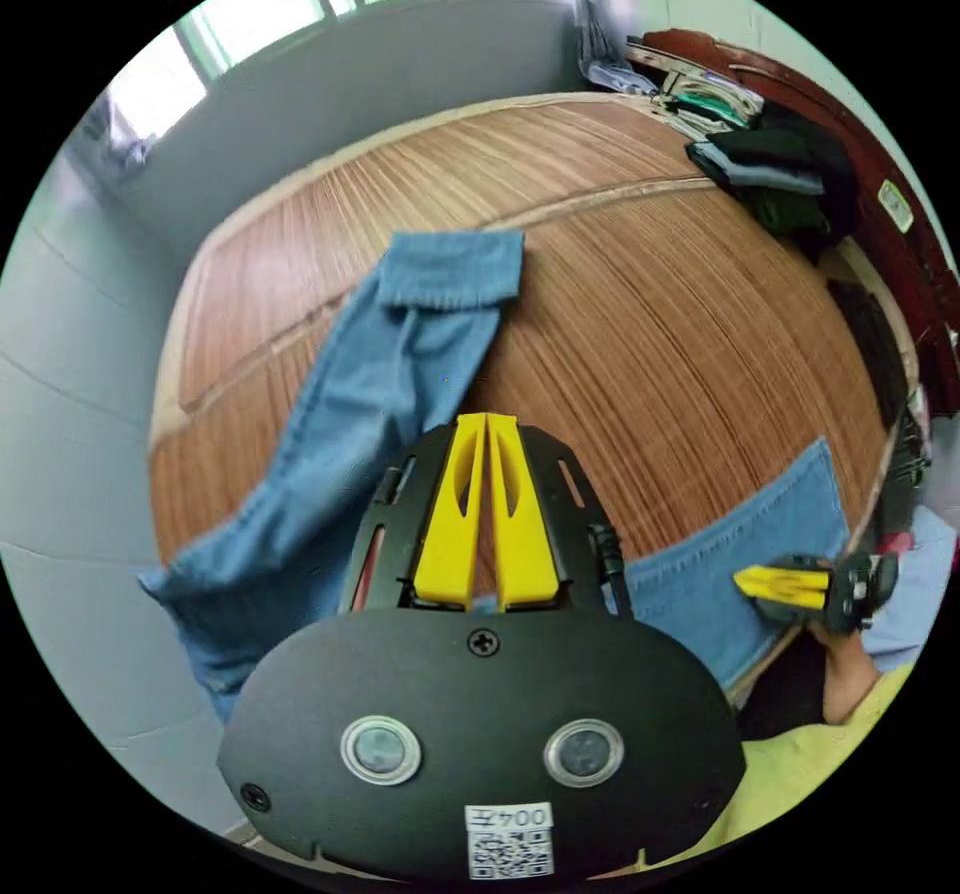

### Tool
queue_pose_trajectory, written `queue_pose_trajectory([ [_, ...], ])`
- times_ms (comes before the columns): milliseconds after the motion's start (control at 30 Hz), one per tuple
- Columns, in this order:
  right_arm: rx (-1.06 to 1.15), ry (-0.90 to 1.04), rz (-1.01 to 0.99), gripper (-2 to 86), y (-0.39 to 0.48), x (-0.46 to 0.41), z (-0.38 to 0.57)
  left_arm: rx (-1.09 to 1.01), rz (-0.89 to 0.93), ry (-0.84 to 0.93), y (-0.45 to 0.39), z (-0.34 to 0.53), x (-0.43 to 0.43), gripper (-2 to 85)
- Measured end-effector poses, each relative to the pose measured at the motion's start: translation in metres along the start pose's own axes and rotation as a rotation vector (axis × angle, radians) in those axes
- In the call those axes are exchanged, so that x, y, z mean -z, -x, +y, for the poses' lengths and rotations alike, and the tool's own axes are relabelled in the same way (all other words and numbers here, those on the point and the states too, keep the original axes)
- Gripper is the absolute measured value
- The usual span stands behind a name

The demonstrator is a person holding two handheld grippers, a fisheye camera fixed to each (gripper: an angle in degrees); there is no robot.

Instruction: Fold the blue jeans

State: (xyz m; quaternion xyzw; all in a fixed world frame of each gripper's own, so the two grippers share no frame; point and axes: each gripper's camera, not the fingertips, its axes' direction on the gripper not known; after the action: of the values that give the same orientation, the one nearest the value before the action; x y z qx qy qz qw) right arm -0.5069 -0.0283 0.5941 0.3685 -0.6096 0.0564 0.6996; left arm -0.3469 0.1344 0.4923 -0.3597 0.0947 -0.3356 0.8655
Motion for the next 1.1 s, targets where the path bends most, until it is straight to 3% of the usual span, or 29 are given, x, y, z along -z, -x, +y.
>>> queue_pose_trajectory([
  [133, -0.020, -0.003, -0.047, -0.7, -0.012, -0.006, 0.000, 0.172, 0.121, 0.025, 0.040, 0.122, -0.019, 0.2],
  [267, 0.010, 0.002, 0.040, -0.7, -0.001, -0.015, -0.003, 0.436, 0.003, 0.022, 0.103, 0.232, -0.008, 0.2],
  [433, 0.010, 0.004, 0.063, -0.7, -0.002, -0.024, -0.004, 0.677, -0.077, 0.017, 0.190, 0.292, 0.011, 0.2],
  [533, -0.011, 0.004, 0.021, -0.7, -0.011, -0.029, -0.005, 0.701, -0.073, 0.080, 0.219, 0.298, 0.004, 0.2],
  [667, -0.050, 0.005, -0.030, -0.8, -0.019, -0.037, -0.006, 0.737, -0.046, -0.037, 0.227, 0.313, 0.008, 0.2],
  [800, -0.036, 0.009, 0.001, -0.8, -0.013, -0.045, -0.007, 0.773, -0.060, -0.023, 0.233, 0.308, 0.018, 0.1],
  [933, 0.012, 0.019, 0.111, -0.8, 0.006, -0.055, -0.009, 0.579, -0.179, -0.102, 0.239, 0.254, 0.041, 0.1],
  [1100, -0.001, 0.006, 0.071, -0.8, 0.000, -0.063, -0.007, 0.616, -0.177, 0.015, 0.300, 0.196, 0.023, 0.1],
])
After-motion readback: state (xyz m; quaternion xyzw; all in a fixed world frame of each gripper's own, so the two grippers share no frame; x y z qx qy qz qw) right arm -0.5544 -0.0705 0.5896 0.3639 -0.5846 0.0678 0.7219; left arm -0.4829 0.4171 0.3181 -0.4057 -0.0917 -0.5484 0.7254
